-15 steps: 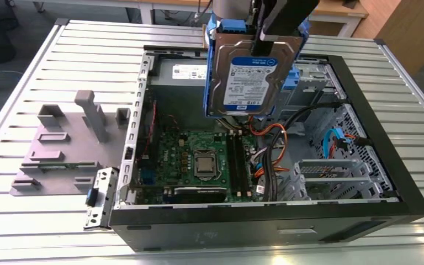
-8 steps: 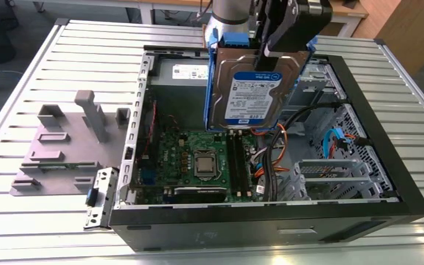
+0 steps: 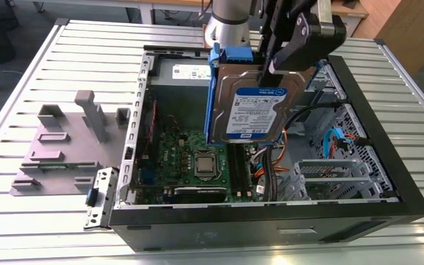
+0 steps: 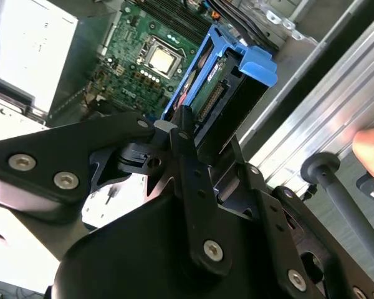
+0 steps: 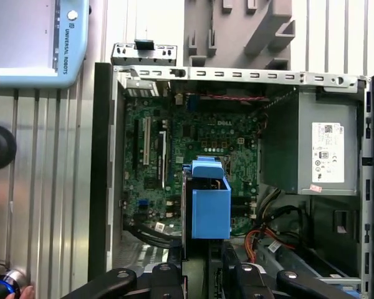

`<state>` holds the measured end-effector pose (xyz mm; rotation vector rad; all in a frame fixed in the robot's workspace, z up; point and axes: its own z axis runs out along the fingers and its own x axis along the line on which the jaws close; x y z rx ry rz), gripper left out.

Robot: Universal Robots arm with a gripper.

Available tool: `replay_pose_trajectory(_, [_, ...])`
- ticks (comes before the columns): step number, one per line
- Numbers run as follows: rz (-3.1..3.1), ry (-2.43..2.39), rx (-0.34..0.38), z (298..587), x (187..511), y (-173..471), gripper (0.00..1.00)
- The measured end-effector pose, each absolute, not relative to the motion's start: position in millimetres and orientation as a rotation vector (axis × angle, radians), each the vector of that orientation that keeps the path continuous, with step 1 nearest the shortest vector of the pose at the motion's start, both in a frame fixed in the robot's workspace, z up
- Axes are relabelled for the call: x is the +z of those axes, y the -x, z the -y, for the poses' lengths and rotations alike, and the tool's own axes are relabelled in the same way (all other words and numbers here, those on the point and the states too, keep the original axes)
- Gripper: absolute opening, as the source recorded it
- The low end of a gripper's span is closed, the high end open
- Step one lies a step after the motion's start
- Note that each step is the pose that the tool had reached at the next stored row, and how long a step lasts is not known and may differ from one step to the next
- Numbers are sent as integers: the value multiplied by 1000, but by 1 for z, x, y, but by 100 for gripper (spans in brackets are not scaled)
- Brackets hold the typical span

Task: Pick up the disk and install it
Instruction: 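Pick up the disk, then insert the disk into the insertion slot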

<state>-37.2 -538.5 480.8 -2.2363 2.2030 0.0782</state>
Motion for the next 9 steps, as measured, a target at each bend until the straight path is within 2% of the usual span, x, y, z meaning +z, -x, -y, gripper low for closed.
replay_pose_trajectory(9, [-2204,2235,78,557,481,37,35])
